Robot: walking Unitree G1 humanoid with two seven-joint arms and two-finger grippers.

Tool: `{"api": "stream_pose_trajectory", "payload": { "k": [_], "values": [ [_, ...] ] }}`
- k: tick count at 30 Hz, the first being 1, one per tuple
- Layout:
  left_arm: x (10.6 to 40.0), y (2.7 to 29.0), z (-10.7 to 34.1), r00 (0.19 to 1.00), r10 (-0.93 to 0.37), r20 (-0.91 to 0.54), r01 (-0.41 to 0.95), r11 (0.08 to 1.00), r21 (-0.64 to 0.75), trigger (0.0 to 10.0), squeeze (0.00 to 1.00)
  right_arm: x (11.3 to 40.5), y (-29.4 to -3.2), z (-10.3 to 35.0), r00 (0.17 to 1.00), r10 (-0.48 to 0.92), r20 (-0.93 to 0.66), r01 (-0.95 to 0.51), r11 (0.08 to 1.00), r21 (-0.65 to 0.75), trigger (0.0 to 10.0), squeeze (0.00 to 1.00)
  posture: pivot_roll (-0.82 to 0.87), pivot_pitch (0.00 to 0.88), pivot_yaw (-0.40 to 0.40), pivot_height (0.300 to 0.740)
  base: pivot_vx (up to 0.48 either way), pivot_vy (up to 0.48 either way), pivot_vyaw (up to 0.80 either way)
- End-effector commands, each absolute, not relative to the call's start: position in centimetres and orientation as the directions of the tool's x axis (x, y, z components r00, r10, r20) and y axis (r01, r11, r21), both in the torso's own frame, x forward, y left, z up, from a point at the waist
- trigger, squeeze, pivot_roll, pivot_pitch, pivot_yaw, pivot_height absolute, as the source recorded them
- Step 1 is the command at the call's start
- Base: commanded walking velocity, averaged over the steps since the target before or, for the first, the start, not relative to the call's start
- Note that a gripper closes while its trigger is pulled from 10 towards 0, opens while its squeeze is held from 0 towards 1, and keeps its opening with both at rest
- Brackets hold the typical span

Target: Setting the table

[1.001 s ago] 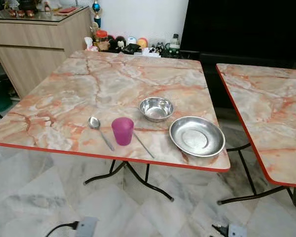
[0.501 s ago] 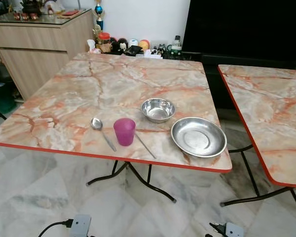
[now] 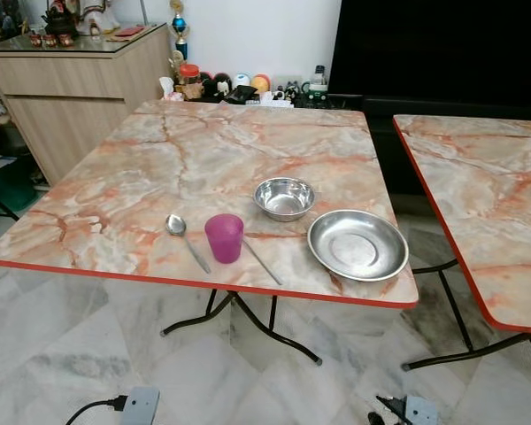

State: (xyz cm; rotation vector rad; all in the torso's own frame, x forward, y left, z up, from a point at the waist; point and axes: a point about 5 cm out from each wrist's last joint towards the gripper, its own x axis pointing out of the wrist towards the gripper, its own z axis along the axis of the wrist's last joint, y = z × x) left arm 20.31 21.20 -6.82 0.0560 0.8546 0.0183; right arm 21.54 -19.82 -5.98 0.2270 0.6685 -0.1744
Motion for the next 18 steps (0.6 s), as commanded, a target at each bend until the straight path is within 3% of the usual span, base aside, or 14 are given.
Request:
{"api": "stream_pose_trajectory", "payload": {
  "k": [1,8,15,16,17,18],
  "values": [
    [19.7,21.4,-7.1,0.648,0.044,-0.761,-0.014,0.999,0.046,10.0,0.0,23.7,-20.0,-4.0,0.861,-0.082,-0.502,0.184,0.97,0.157,10.0,1.0,0.01,0.011,-0.035,0.74,0.0,0.0,0.0],
    [19.5,21.4,-7.2,0.647,0.049,-0.761,-0.022,0.999,0.045,10.0,0.0,24.8,-19.4,-2.2,0.938,-0.055,-0.343,0.116,0.98,0.161,10.0,1.0,-0.01,0.025,-0.044,0.74,0.0,0.0,0.0],
    [19.6,21.1,-7.2,0.65,0.037,-0.759,0.001,0.999,0.05,10.0,0.0,23.3,-18.8,-1.0,0.979,-0.039,-0.201,0.068,0.988,0.138,10.0,1.0,-0.02,0.034,-0.048,0.74,0.0,0.0,0.0],
    [19.6,21.2,-7.2,0.65,0.038,-0.759,0.003,0.999,0.052,10.0,0.0,23.0,-18.7,-0.9,0.981,-0.037,-0.19,0.063,0.989,0.132,10.0,0.68,-0.02,0.038,-0.048,0.74,0.0,0.0,0.0],
    [19.6,21.2,-7.2,0.651,0.039,-0.758,0.003,0.999,0.054,10.0,0.0,22.8,-18.8,-0.8,0.983,-0.038,-0.179,0.061,0.99,0.127,10.0,0.51,-0.02,0.038,-0.048,0.74,0.0,0.0,0.0],
    [19.6,21.2,-7.2,0.651,0.04,-0.758,0.002,0.999,0.054,10.0,0.0,22.6,-18.8,-0.7,0.984,-0.038,-0.172,0.06,0.99,0.124,10.0,0.51,-0.02,0.038,-0.048,0.74,0.0,0.0,0.0]
  ]
}}
